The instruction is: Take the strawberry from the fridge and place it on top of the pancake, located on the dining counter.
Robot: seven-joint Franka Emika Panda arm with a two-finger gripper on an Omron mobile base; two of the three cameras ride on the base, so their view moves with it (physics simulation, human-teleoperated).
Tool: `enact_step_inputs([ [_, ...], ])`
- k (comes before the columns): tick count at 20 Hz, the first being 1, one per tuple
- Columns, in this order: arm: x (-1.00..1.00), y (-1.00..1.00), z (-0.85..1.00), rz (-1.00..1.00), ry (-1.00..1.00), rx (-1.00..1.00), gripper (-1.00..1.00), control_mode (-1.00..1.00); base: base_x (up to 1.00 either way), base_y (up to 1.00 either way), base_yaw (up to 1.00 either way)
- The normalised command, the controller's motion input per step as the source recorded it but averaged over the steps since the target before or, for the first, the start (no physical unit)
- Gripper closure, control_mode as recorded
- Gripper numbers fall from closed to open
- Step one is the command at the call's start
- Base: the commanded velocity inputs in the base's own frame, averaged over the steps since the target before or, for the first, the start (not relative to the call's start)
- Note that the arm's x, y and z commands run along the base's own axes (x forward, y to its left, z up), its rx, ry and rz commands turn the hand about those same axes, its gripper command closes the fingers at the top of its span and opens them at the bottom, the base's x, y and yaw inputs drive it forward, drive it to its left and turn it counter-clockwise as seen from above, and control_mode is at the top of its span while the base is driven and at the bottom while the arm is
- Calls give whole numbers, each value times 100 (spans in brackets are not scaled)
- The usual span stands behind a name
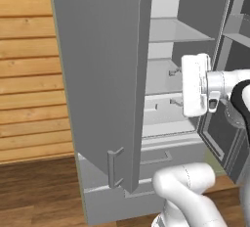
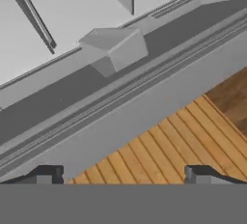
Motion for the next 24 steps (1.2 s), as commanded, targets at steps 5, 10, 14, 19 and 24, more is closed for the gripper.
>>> enact_step_inputs([
  [5,70,16,0,17,-7,0,-100,-100,0,0,0],
  [10,46,15,0,13,-7,0,-100,-100,0,0,0],
  [14,0,95,0,14,-13,-10,-100,-100,0,0,0],
  [19,-1,82,0,9,-14,-9,-100,-100,0,0,0],
  [24,-20,58,0,3,-15,-5,-100,-100,0,0,0],
])
